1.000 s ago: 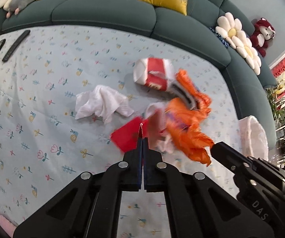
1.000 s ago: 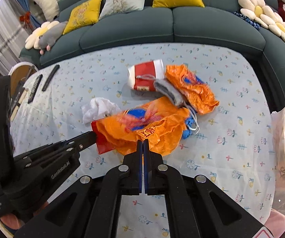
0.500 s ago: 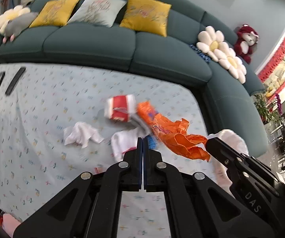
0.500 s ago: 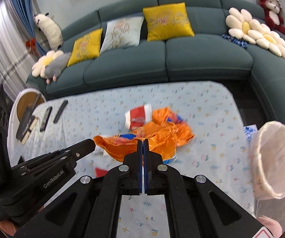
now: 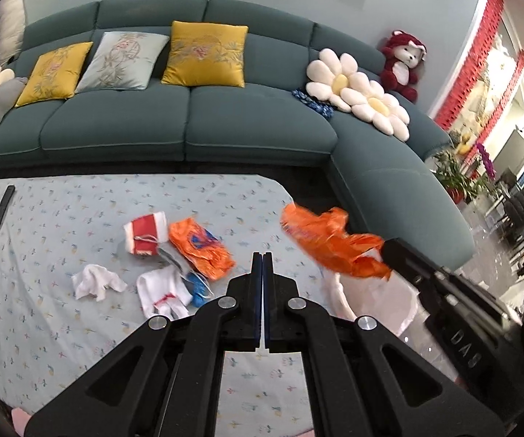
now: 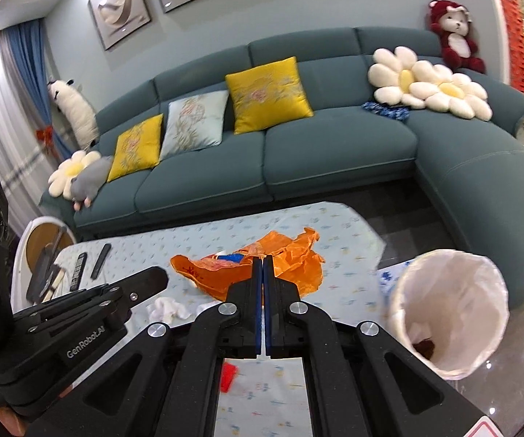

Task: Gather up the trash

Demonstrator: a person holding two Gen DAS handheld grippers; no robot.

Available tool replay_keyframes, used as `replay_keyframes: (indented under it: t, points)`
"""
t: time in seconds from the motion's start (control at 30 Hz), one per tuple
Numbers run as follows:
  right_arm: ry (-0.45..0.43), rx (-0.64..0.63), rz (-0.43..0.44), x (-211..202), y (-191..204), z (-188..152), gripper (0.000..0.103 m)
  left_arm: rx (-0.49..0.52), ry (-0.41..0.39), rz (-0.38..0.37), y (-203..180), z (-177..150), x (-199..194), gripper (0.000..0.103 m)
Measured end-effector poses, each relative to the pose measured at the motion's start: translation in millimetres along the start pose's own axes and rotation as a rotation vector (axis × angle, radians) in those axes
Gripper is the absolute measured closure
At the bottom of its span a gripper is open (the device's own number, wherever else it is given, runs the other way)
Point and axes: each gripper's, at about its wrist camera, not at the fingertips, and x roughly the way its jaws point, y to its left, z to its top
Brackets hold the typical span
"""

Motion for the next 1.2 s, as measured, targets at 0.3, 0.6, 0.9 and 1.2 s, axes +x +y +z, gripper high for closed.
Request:
replay_keyframes:
  t: [0.3, 0.6, 0.9, 1.2]
  points:
    - [0.047, 0.043, -0.037, 8.9, -41.0, -34.1, 0.102, -0.232, 0.154, 0.111, 62.2, -70.4, 40.5, 0.048]
    - [0.148, 0.067, -0.025, 55.7, -44.5, -66.7, 0.102, -0.490, 0.326, 0.173, 122.9, -117.4, 89.3, 0.048]
    - [0.229, 0.081, -0.005, 93.8, -41.4, -85.4, 0.102, -0.630, 0.457, 0.219, 136.1, -139.0, 126.3, 0.048]
    - [0.266, 0.074, -0.003, 108.7, -37.8, -92.4, 0.102, -0.639, 0.449, 0.256, 143.0, -137.5, 134.7, 0.049]
